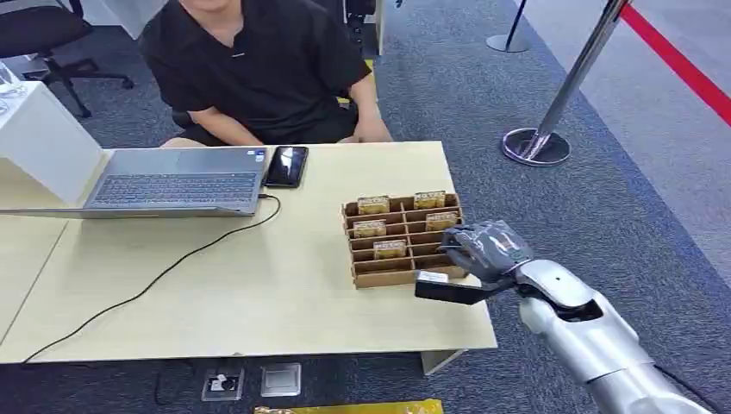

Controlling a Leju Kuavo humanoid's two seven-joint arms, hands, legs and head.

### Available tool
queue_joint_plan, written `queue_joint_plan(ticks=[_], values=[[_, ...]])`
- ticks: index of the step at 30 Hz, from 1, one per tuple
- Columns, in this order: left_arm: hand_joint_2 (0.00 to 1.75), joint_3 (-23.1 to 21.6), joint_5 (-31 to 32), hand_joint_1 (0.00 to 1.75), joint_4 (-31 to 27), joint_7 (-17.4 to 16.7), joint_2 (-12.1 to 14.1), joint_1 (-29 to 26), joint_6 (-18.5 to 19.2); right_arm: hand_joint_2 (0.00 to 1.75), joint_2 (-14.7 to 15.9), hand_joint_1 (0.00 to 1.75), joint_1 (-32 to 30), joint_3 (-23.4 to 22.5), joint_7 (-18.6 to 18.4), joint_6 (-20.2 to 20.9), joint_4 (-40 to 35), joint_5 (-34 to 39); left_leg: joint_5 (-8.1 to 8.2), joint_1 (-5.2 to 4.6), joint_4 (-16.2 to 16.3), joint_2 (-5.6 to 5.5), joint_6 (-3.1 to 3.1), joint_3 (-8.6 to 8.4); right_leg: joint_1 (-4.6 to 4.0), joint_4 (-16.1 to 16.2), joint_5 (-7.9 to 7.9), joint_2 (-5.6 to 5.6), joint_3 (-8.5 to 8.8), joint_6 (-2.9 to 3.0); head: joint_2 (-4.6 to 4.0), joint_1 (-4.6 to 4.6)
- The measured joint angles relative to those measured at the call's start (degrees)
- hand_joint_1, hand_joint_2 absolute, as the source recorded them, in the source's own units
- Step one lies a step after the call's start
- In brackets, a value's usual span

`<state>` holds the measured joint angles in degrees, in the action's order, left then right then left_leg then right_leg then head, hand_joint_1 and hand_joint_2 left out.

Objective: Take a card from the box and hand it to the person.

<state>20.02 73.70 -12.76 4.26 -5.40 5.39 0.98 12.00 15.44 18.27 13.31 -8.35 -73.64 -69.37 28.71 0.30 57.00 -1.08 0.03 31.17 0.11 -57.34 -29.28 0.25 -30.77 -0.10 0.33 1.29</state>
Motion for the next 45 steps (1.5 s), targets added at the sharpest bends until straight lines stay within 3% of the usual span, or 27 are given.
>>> queue_joint_plan(ticks=[9,11,12,17,23,36,45], values=[[0.0,0.0,-0.4,0.0,0.0,-0.8,0.0,0.4,-0.7,1.75,-0.3,1.75,-1.7,-2.1,3.2,-3.7,-4.5,6.1,0.0,0.0,0.0,0.0,0.0,0.01,0.0,0.0,0.0,0.0,-0.01,0.0,0.0,0.0],[0.0,0.0,-0.4,0.0,0.0,-0.8,0.0,0.4,-0.6,1.75,-0.6,1.75,-2.1,-2.8,4.6,-6.3,-6.3,8.0,0.0,0.0,0.0,0.01,0.0,0.01,0.0,0.0,0.0,0.0,-0.01,0.0,0.0,0.11],[0.0,0.0,-0.4,0.0,0.0,-0.8,0.0,0.5,-0.4,1.75,-1.0,1.75,-2.2,-3.9,6.5,-10.6,-8.7,10.5,0.0,0.0,0.0,0.01,0.0,0.01,0.0,0.0,0.0,0.0,0.0,0.0,0.0,0.0],[0.0,0.0,-0.3,0.0,0.0,-1.0,-0.1,0.7,-0.2,1.75,-2.9,1.75,-2.1,-5.7,9.7,-18.5,-13.3,15.3,0.0,0.0,0.0,0.01,0.0,0.01,0.0,0.0,0.0,0.0,0.0,0.0,-0.02,0.07],[0.0,0.0,-0.3,0.0,0.0,-1.5,-0.3,1.3,-0.1,1.75,-6.0,1.75,-0.6,-5.5,11.1,-22.4,-14.9,16.9,0.0,0.0,0.0,0.01,0.0,0.02,0.0,0.0,0.0,0.0,0.02,0.0,0.0,0.04],[0.0,-0.1,-0.3,0.0,0.0,-1.7,-0.8,2.0,0.4,1.75,-13.0,1.75,8.7,2.5,12.0,-22.9,-0.7,20.0,-0.02,0.0,0.0,0.03,0.01,0.02,-0.01,0.0,0.02,0.03,0.0,0.02,0.0,0.02],[0.0,-0.1,0.0,0.0,0.0,-1.8,-1.1,2.3,0.8,1.75,-17.3,1.75,15.9,5.2,12.2,-24.2,10.8,21.4,-0.05,0.0,0.0,0.03,0.02,0.02,0.0,0.0,0.02,0.03,0.0,0.02,0.0,0.07]])
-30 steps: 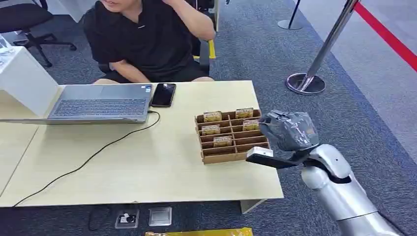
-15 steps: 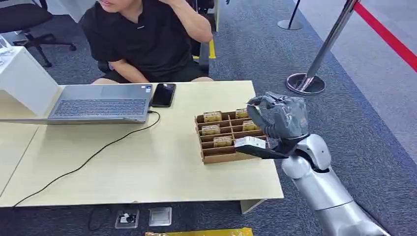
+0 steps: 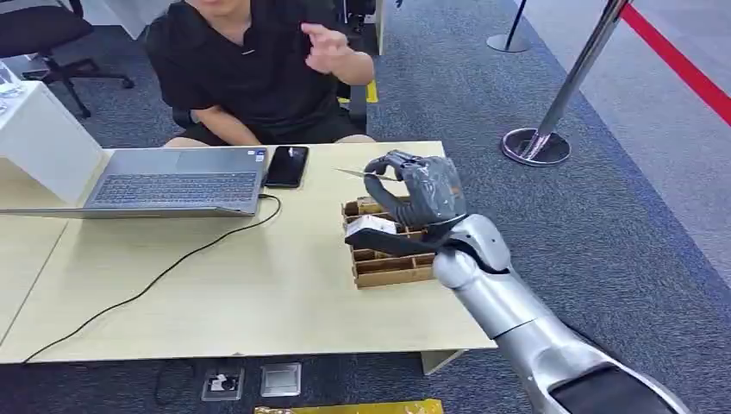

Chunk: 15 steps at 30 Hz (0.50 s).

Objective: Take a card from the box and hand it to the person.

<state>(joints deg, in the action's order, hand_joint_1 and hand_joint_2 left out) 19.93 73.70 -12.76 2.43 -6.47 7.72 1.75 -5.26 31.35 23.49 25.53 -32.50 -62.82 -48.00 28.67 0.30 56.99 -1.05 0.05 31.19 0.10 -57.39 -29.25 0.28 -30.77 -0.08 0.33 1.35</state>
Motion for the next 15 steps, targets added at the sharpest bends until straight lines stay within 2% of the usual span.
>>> queue_joint_plan(ticks=[15], values=[[0.0,-0.1,0.7,0.0,0.0,-1.1,0.0,0.2,0.3,1.75,-5.9,1.75,6.3,2.7,-0.9,-2.9,13.0,0.4,-0.01,0.0,0.0,0.0,0.0,0.01,0.0,0.0,0.0,0.0,-0.01,0.0,-0.02,0.0]])
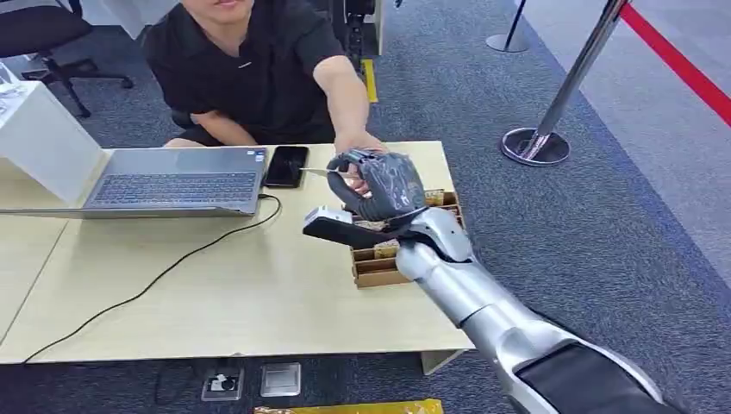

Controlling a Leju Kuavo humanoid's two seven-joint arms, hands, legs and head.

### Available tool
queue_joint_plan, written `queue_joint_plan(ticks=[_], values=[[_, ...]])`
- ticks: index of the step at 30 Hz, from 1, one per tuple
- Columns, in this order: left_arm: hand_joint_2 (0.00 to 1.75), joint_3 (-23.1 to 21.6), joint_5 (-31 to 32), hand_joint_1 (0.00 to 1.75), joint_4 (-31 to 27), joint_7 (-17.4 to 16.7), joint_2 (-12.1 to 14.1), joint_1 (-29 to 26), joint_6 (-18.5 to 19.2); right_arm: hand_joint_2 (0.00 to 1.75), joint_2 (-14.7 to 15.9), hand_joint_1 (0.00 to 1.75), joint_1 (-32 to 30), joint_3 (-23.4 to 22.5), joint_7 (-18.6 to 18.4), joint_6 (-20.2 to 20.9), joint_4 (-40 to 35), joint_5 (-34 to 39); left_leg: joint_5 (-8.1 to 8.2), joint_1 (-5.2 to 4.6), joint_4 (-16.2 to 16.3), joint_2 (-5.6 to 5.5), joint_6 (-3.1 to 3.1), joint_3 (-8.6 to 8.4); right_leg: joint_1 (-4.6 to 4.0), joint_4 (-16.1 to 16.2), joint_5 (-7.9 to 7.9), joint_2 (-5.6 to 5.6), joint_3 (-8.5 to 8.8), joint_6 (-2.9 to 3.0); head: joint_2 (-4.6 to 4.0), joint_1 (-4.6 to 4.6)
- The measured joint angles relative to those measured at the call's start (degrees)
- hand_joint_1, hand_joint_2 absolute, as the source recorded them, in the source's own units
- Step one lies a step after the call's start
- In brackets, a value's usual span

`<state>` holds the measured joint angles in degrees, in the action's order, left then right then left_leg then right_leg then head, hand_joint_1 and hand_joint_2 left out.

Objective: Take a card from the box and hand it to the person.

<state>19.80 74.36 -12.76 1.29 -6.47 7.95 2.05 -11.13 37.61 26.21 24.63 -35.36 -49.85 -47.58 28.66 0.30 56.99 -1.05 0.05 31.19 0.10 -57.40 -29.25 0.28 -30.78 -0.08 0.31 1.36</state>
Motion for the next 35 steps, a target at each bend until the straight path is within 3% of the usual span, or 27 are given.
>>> queue_joint_plan(ticks=[1,6,7,8,20,21,28,31,35], values=[[1.75,0.0,0.0,0.0,0.0,0.0,0.0,0.0,0.0,1.75,-0.3,1.75,0.2,0.2,0.1,0.0,0.5,0.3,0.0,0.0,0.0,0.0,0.0,0.0,0.0,0.0,0.0,0.0,0.0,0.0,0.0,0.04],[1.75,-0.6,1.2,0.0,0.0,-0.8,0.0,0.0,-1.1,1.75,-1.4,1.75,1.0,0.9,0.4,-1.1,2.7,0.9,0.0,0.0,0.0,0.0,0.0,0.0,0.0,0.0,0.0,0.0,-0.01,0.0,0.02,-0.02],[0.0,-0.6,1.2,0.0,0.0,-1.0,0.0,0.0,-1.4,1.75,-1.4,0.38,1.1,0.9,0.4,-1.6,2.9,1.1,0.0,0.0,0.0,-0.01,0.0,0.0,0.0,0.0,0.0,0.0,-0.01,0.0,0.02,-0.04],[0.0,-0.6,1.1,0.0,0.0,-1.0,0.0,0.0,-1.7,1.75,-1.4,0.0,1.2,1.0,0.5,-2.1,3.1,1.4,0.0,0.0,0.0,-0.01,0.0,0.0,0.0,0.0,0.0,0.0,-0.01,0.0,0.02,0.0],[0.0,-0.7,1.1,0.0,0.0,-0.8,0.0,0.0,-1.0,1.75,-0.5,0.0,1.3,0.3,0.8,-4.1,3.8,0.1,0.0,0.0,0.0,0.0,0.0,-0.02,0.0,0.0,0.02,0.0,-0.03,0.03,0.02,0.0],[0.0,-0.7,1.1,0.0,0.0,-0.8,0.0,0.0,-1.0,0.0,-0.5,0.0,1.2,0.0,0.9,-4.1,3.8,-0.2,0.0,0.0,0.0,0.01,0.0,-0.01,0.0,0.0,0.02,0.0,-0.03,0.03,0.02,-0.04],[0.0,-0.6,0.7,0.0,0.0,-0.8,0.0,-0.1,-0.9,0.0,0.7,0.0,0.2,-3.4,1.9,-4.2,3.5,-1.1,0.0,0.0,0.0,-0.01,0.0,-0.02,0.0,0.0,0.02,0.0,-0.02,0.03,0.02,-0.09],[0.0,-0.5,0.0,0.0,0.0,-0.8,0.0,-0.4,-1.4,0.0,1.9,0.0,-1.7,-8.7,4.6,-4.2,3.4,1.0,0.0,0.0,0.0,-0.01,0.0,0.0,0.0,0.0,0.02,-0.01,-0.03,0.02,0.0,0.02],[0.0,-0.1,-0.7,0.0,0.0,-0.8,0.0,-1.2,-2.0,0.0,3.8,0.0,-5.3,-17.5,5.4,-4.3,3.3,0.4,0.0,0.0,0.1,-0.04,-0.01,0.02,0.01,0.1,0.03,-0.03,-0.02,0.01,0.02,0.04]])
